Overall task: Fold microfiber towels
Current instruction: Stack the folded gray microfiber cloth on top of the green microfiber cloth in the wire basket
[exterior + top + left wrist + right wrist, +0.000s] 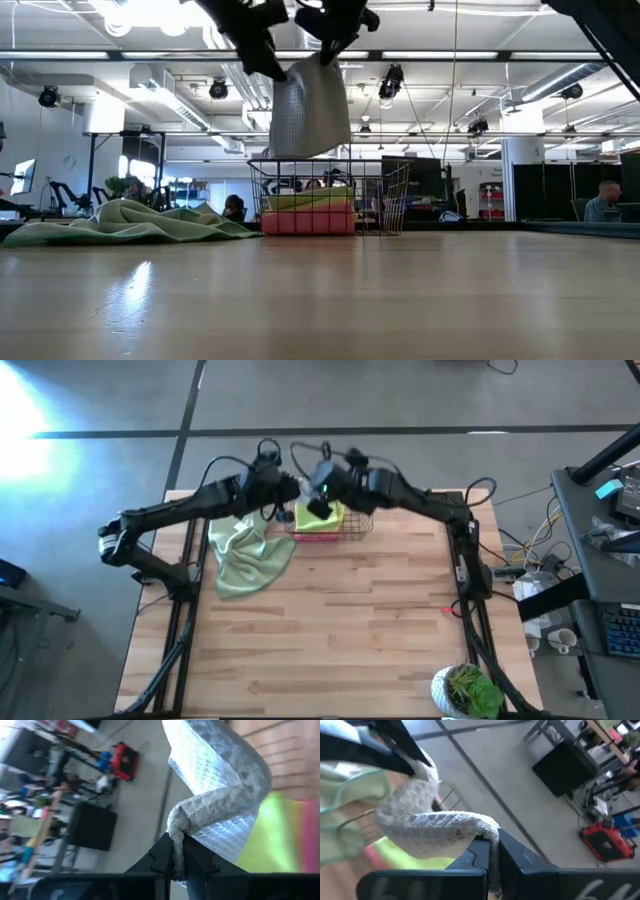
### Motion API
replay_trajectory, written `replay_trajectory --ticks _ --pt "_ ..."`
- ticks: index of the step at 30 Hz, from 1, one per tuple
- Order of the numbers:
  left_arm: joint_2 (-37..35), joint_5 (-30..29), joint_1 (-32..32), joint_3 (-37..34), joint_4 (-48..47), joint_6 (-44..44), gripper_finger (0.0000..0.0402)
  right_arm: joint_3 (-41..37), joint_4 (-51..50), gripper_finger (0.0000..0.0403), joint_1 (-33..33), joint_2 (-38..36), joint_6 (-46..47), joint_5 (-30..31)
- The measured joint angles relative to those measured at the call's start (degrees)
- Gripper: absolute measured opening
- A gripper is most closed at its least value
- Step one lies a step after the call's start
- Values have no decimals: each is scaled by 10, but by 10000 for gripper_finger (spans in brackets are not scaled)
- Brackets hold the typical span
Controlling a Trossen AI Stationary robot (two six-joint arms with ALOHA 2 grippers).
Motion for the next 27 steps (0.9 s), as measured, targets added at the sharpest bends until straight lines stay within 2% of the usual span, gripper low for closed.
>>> replay_trajectory --ticks 5,11,15,20,24,27 --pt "37 0 57 1 119 51 17 -2 72 9 -75 0 -82 -40" --pt "94 0 119 1 294 163 17 -3 146 9 -166 10 -170 -95" --pt "138 4 152 1 357 213 17 -3 194 8 -219 21 -213 -135" --pt "176 8 175 1 325 201 17 -3 158 8 -265 36 -184 -226" --pt "179 16 172 -1 213 126 17 -4 55 8 -275 56 -125 -319" --pt "177 26 165 -2 124 81 17 -5 2 8 -271 74 -119 -357"
